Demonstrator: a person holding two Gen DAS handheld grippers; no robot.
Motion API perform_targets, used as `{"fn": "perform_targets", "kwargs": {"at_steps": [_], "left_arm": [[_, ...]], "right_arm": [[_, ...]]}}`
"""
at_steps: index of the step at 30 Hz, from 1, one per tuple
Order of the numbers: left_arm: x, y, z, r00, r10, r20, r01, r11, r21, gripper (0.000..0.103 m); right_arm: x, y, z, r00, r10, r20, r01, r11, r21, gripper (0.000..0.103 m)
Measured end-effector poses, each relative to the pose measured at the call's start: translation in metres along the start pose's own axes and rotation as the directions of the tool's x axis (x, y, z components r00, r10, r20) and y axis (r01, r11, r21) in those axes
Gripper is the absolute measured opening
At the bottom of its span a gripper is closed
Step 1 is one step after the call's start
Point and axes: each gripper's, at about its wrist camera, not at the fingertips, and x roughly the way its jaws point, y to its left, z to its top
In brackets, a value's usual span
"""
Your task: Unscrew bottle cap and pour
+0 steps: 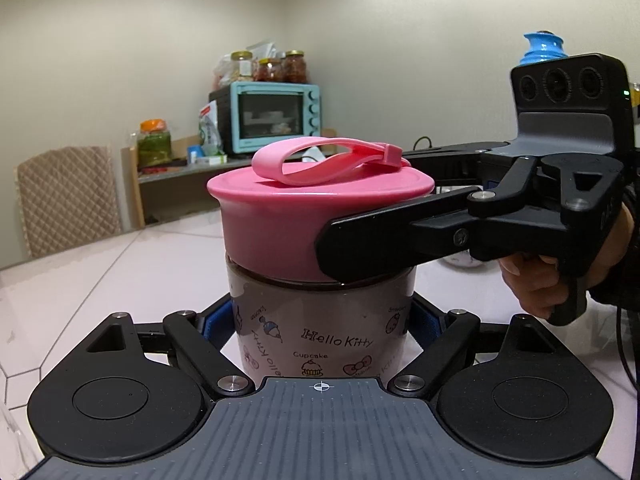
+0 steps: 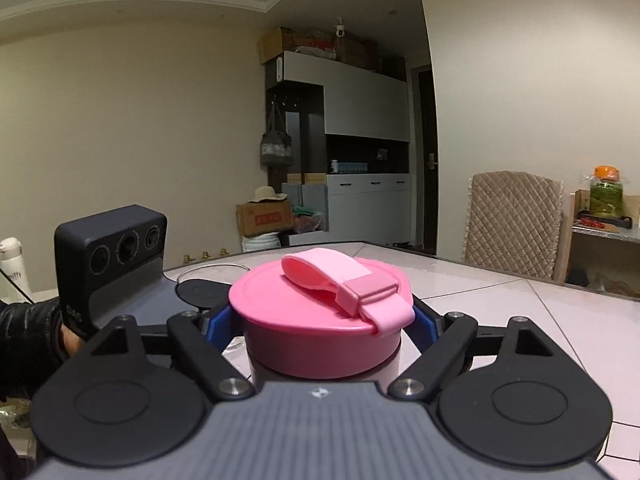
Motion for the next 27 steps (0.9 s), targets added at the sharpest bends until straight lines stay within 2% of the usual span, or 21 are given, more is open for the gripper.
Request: {"fn": "perform_targets", "kwargs": {"at_steps": [6, 8, 15, 27], "left_arm": [[0.003, 0.003, 0.000, 1.000, 0.001, 0.000, -0.001, 1.000, -0.001, 0.090], [0.005, 0.004, 0.000, 1.000, -0.001, -0.001, 0.001, 1.000, -0.007, 0.090], [0.008, 0.004, 0.001, 1.000, 0.000, -0.001, 0.000, 1.000, -0.006, 0.090], [0.004, -0.003, -0.001, 1.000, 0.000, -0.001, 0.000, 1.000, -0.006, 0.090]], "right_arm": [[-0.006, 0.027, 0.005, 0.986, -0.168, -0.010, 0.168, 0.984, 0.057, 0.091], [-0.009, 0.034, 0.005, 0.980, -0.199, 0.001, 0.198, 0.978, 0.070, 0.091], [-0.004, 0.051, 0.007, 0.941, -0.337, -0.037, 0.339, 0.934, 0.117, 0.092], [0.020, 0.062, 0.007, 0.903, -0.424, -0.073, 0.430, 0.896, 0.112, 0.091]]}}
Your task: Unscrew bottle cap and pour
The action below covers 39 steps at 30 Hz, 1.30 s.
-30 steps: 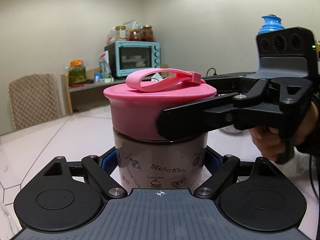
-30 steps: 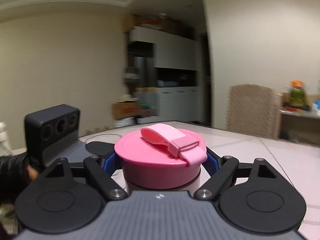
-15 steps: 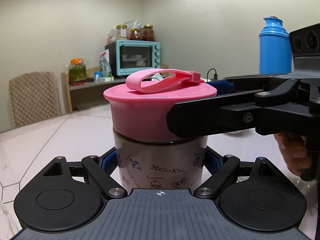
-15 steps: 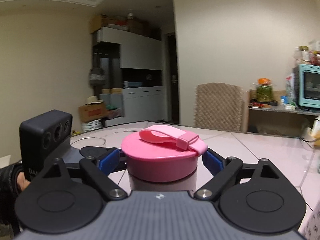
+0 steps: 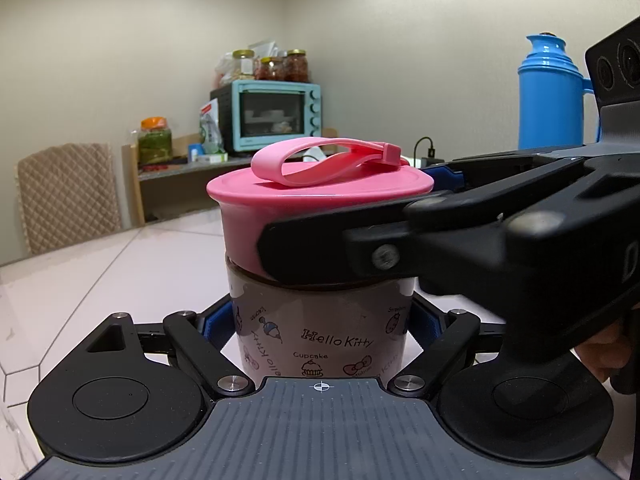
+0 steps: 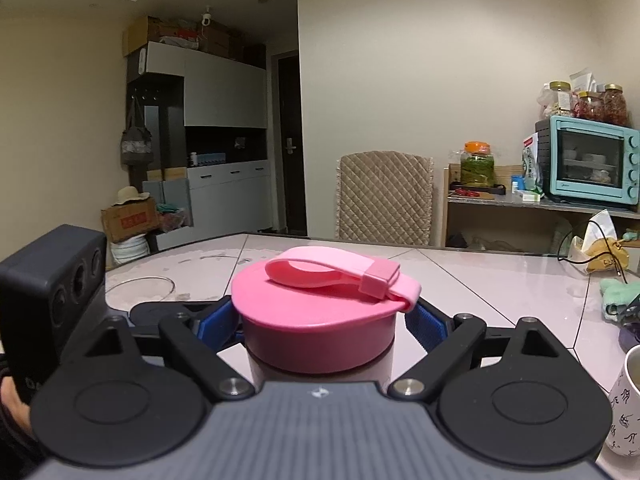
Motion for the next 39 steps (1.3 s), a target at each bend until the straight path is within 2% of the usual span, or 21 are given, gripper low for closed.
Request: {"fn": "perform_targets", "kwargs": {"at_steps": [2, 7, 10, 13, 16, 18, 21, 22, 26, 30, 33, 39], "left_arm": [[0.000, -0.001, 0.000, 1.000, 0.000, 0.000, 0.000, 1.000, 0.000, 0.090], [0.000, -0.001, 0.000, 1.000, 0.000, 0.000, 0.000, 1.000, 0.000, 0.090], [0.000, -0.002, 0.000, 1.000, 0.000, 0.000, 0.000, 1.000, 0.000, 0.090], [0.000, -0.002, -0.001, 1.000, -0.001, 0.000, 0.001, 1.000, -0.001, 0.090], [0.000, -0.003, 0.000, 1.000, -0.001, 0.000, 0.001, 1.000, -0.001, 0.090], [0.000, -0.003, 0.000, 1.000, -0.001, 0.000, 0.001, 1.000, -0.002, 0.090], [0.000, -0.001, 0.000, 1.000, -0.001, 0.000, 0.001, 1.000, -0.002, 0.090], [0.000, 0.000, 0.000, 1.000, -0.001, 0.000, 0.001, 1.000, -0.003, 0.090], [-0.001, -0.002, 0.000, 1.000, -0.002, 0.000, 0.002, 1.000, -0.002, 0.090], [-0.001, -0.002, 0.000, 1.000, -0.002, 0.000, 0.002, 1.000, -0.001, 0.090], [-0.001, -0.002, 0.000, 1.000, -0.002, 0.000, 0.002, 1.000, -0.001, 0.090], [-0.002, -0.002, 0.000, 1.000, -0.002, 0.001, 0.002, 1.000, -0.002, 0.090]], "right_arm": [[0.000, 0.004, -0.001, 1.000, -0.010, 0.003, 0.010, 1.000, -0.009, 0.086], [-0.001, 0.003, -0.003, 1.000, 0.012, 0.010, -0.011, 1.000, -0.021, 0.085], [0.000, -0.005, -0.003, 0.998, 0.057, 0.010, -0.057, 0.998, -0.036, 0.085], [0.002, -0.020, -0.003, 0.989, 0.149, 0.009, -0.149, 0.988, -0.047, 0.085], [0.004, -0.035, -0.001, 0.969, 0.248, 0.001, -0.247, 0.965, -0.091, 0.085], [0.008, -0.051, -0.001, 0.940, 0.342, -0.005, -0.340, 0.935, -0.103, 0.085], [0.012, -0.065, 0.001, 0.905, 0.424, -0.012, -0.423, 0.900, -0.105, 0.085], [0.012, -0.067, 0.002, 0.900, 0.436, -0.014, -0.435, 0.894, -0.107, 0.085], [0.008, -0.060, 0.005, 0.914, 0.405, -0.015, -0.404, 0.908, -0.112, 0.087], [-0.005, -0.041, 0.006, 0.954, 0.298, -0.021, -0.299, 0.950, -0.095, 0.088], [-0.014, -0.029, 0.006, 0.974, 0.227, -0.020, -0.228, 0.970, -0.087, 0.089], [-0.023, -0.012, 0.001, 0.995, 0.100, 0.017, -0.099, 0.994, -0.055, 0.091]]}}
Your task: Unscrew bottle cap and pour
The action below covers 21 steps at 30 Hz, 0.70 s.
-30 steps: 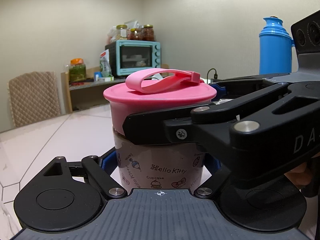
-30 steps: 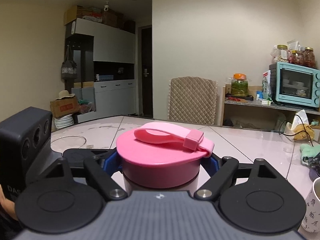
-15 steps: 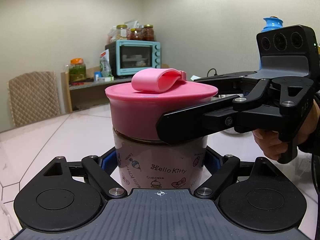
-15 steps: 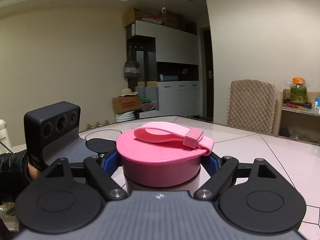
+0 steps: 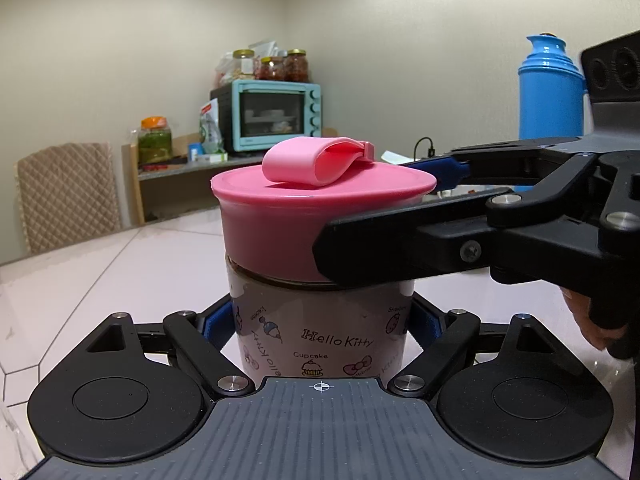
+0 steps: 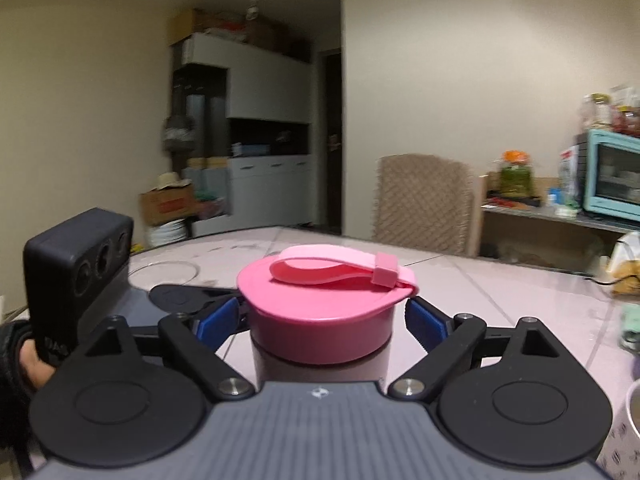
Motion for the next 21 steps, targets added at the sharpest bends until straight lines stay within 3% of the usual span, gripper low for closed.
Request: {"fn": "perform_targets", "kwargs": {"at_steps": [14, 21], "left_arm": [[-0.001, 0.000, 0.000, 1.000, 0.000, 0.000, 0.000, 1.000, 0.000, 0.090], [-0.001, 0.000, 0.000, 1.000, 0.000, 0.000, 0.000, 1.000, -0.001, 0.090]], "right_arm": [[0.023, 0.019, 0.000, 0.994, -0.109, -0.006, 0.109, 0.993, 0.044, 0.091], [0.027, 0.017, -0.002, 0.994, -0.106, -0.009, 0.107, 0.994, 0.028, 0.085]]}}
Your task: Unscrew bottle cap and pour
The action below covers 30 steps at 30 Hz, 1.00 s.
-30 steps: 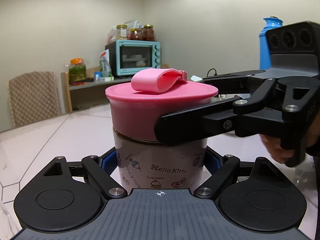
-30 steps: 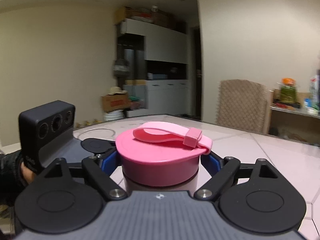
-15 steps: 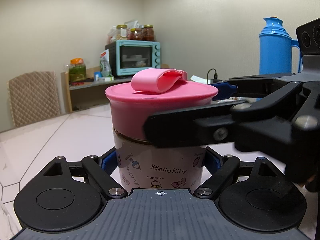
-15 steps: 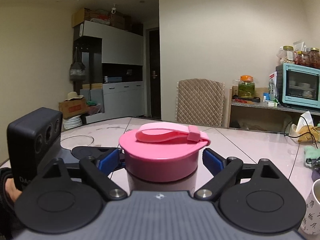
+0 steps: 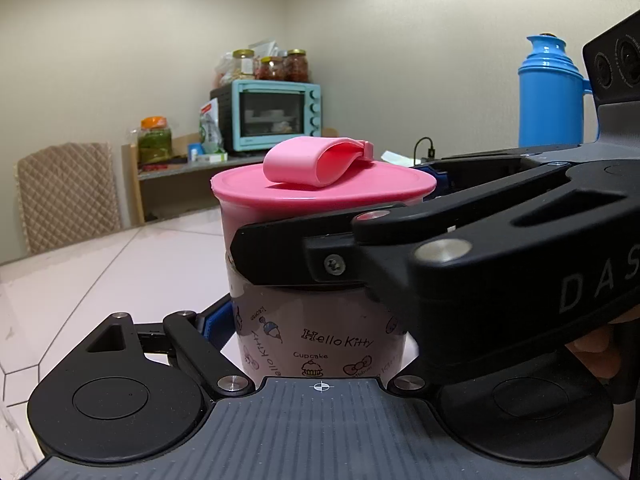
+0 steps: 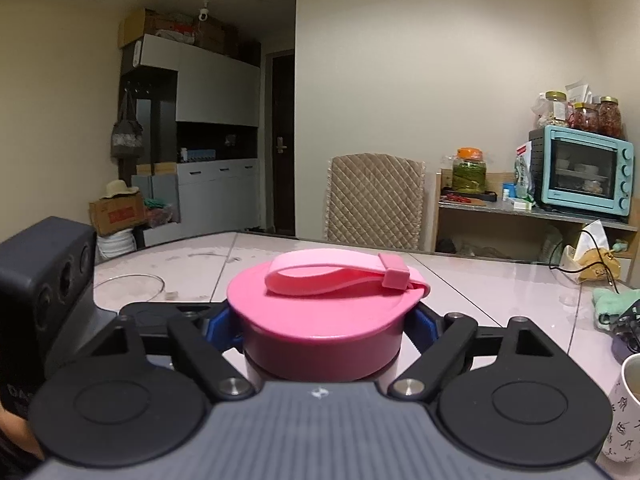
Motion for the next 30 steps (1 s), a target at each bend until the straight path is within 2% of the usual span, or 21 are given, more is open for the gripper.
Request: {"fn": "perform_targets", "kwargs": {"at_steps": [4, 7, 9, 11, 14, 15, 17, 18, 24, 26, 30], "left_arm": [[0.000, -0.001, 0.000, 1.000, 0.000, 0.000, 0.000, 1.000, 0.000, 0.090], [-0.001, -0.002, 0.000, 1.000, 0.000, 0.001, 0.000, 1.000, 0.001, 0.090], [-0.001, -0.002, 0.000, 1.000, 0.001, 0.000, -0.001, 1.000, 0.003, 0.090], [-0.002, -0.003, -0.001, 1.000, 0.003, 0.000, -0.003, 1.000, 0.006, 0.090], [-0.003, -0.003, -0.001, 1.000, 0.001, 0.001, -0.001, 1.000, 0.001, 0.090], [-0.004, -0.004, -0.001, 1.000, 0.001, 0.001, -0.001, 1.000, 0.001, 0.090], [-0.002, 0.000, 0.000, 1.000, 0.001, 0.000, -0.001, 1.000, 0.000, 0.090], [-0.002, 0.000, 0.000, 1.000, 0.000, 0.000, 0.000, 1.000, -0.001, 0.090], [-0.002, 0.002, 0.000, 1.000, 0.000, 0.000, 0.000, 1.000, -0.002, 0.090], [-0.002, 0.002, 0.000, 1.000, 0.000, 0.000, 0.000, 1.000, -0.002, 0.090], [-0.003, 0.002, 0.000, 1.000, 0.000, 0.000, 0.000, 1.000, -0.002, 0.090]], "right_arm": [[0.001, -0.014, 0.001, 0.996, 0.089, -0.007, -0.089, 0.995, -0.047, 0.085], [0.003, -0.036, 0.002, 0.975, 0.222, -0.021, -0.223, 0.971, -0.081, 0.085], [0.009, -0.061, 0.004, 0.930, 0.365, -0.028, -0.366, 0.927, -0.082, 0.085], [0.014, -0.076, 0.005, 0.890, 0.454, -0.033, -0.455, 0.887, -0.081, 0.085], [0.019, -0.085, 0.009, 0.858, 0.512, -0.044, -0.514, 0.852, -0.099, 0.085], [0.019, -0.085, 0.010, 0.856, 0.515, -0.047, -0.517, 0.850, -0.101, 0.085], [0.014, -0.081, 0.010, 0.877, 0.478, -0.041, -0.480, 0.872, -0.099, 0.088], [0.010, -0.076, 0.009, 0.897, 0.441, -0.039, -0.443, 0.891, -0.099, 0.092], [-0.015, -0.051, 0.000, 0.970, 0.243, -0.003, -0.242, 0.967, -0.084, 0.095], [-0.019, -0.040, -0.002, 0.984, 0.180, 0.001, -0.179, 0.980, -0.086, 0.095], [-0.021, -0.029, -0.004, 0.993, 0.118, 0.029, -0.117, 0.992, -0.034, 0.095]]}}
